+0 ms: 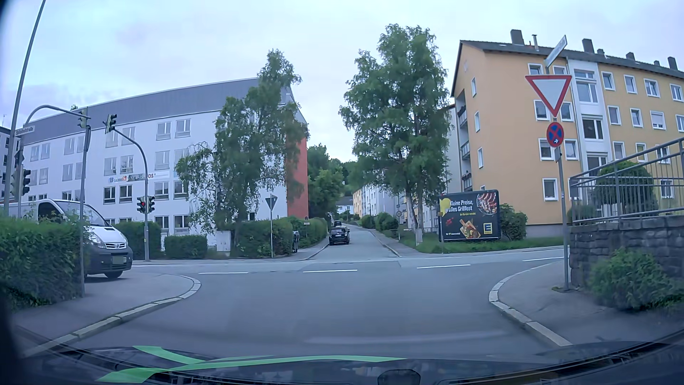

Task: Follow the waypoints while adhering to traffic rules and regulations

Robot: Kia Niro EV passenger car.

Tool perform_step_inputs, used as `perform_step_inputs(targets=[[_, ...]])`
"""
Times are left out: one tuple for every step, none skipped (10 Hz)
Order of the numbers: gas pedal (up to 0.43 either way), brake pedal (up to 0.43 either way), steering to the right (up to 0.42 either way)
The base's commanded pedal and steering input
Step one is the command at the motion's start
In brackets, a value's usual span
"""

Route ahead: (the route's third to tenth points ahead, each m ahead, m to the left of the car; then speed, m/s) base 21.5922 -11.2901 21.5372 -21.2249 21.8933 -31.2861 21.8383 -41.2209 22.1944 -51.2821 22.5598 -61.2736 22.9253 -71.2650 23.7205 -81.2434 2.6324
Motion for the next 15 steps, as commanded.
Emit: perform_step_inputs(targets=[[0.02, 0.024, -0.001], [0.02, 0.024, -0.001], [0.02, 0.024, -0.001], [0.008, 0.024, -0.001], [0.008, 0.024, -0.001], [0.008, 0.024, -0.001], [0.0, 0.024, -0.001], [0.0, 0.024, -0.001], [0.0, 0.024, -0.001], [0.0, 0.024, -0.001], [0.0, 0.024, -0.001], [0.0, 0.024, -0.001], [0.0, 0.03, -0.001], [0.0, 0.024, -0.001], [0.0, 0.024, -0.001]])
